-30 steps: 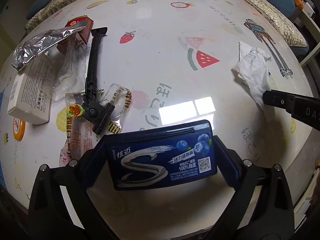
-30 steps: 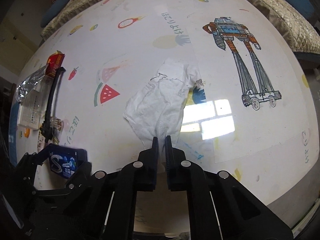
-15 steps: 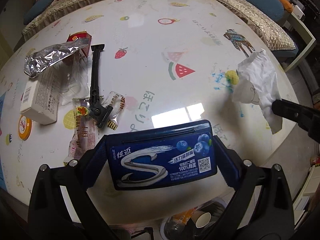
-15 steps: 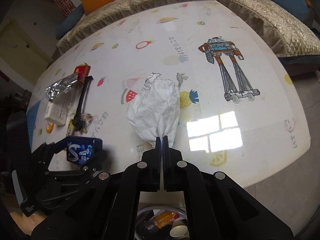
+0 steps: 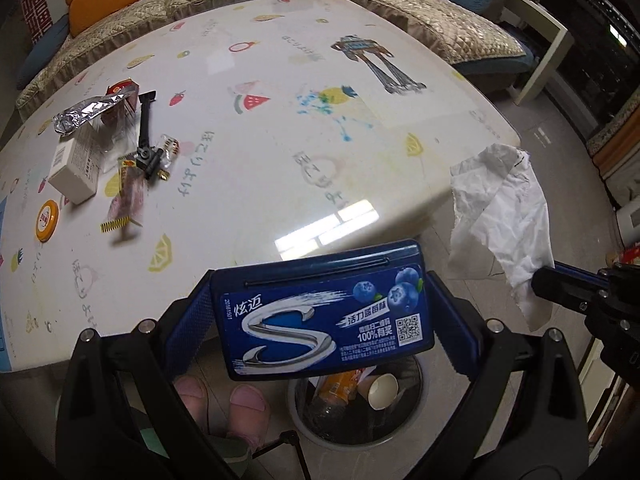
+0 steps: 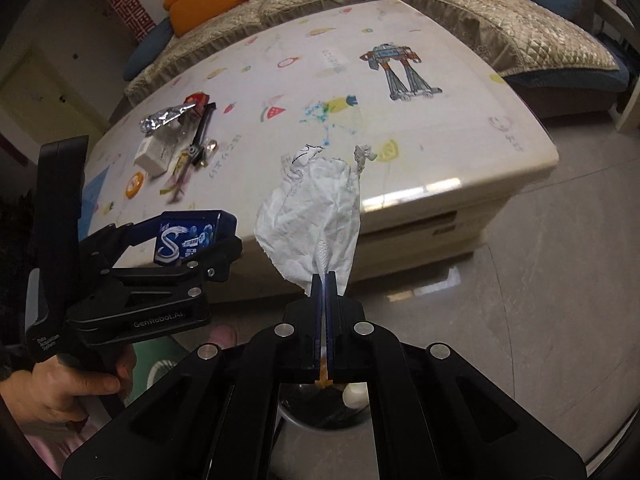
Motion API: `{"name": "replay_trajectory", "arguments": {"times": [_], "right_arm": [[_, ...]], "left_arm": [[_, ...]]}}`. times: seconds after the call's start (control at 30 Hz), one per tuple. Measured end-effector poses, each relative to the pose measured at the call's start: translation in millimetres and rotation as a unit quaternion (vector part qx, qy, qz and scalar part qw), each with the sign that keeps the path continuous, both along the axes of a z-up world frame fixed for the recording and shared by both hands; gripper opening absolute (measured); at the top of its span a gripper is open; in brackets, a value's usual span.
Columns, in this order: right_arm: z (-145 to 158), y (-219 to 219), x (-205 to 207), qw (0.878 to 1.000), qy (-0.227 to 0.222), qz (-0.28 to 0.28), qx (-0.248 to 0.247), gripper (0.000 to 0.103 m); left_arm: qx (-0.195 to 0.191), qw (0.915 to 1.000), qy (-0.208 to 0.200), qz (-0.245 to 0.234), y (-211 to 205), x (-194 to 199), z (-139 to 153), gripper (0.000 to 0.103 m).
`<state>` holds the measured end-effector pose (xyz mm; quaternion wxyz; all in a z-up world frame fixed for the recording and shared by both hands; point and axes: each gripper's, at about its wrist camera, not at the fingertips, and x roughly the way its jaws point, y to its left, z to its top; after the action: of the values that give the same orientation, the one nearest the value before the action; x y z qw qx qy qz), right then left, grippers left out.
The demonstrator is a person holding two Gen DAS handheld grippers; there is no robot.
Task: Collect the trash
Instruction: 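Carry the gum box and tissue in both grippers over the trash bin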
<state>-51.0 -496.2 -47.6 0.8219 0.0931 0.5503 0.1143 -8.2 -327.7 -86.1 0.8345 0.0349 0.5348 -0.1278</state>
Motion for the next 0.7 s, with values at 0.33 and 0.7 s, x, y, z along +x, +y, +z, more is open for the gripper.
{"name": "replay_trajectory", "arguments": {"times": [0.33,0.7], "right_arm": [[-58.9,-15.4,-89.8,0.998,0.053,-0.016,0.013,0.002],[-139.2,-3.0,-114.6,0.993,0.108,-0.023,0.052,0.002]], "left_arm": [[0.017,0.9975,0.035,-0.058,-24.5,-82.4,-49.7,0.095],[0.033,0.9922,0.091,-0.079,-27.1,-108.7,-115.2,0.095]]}}
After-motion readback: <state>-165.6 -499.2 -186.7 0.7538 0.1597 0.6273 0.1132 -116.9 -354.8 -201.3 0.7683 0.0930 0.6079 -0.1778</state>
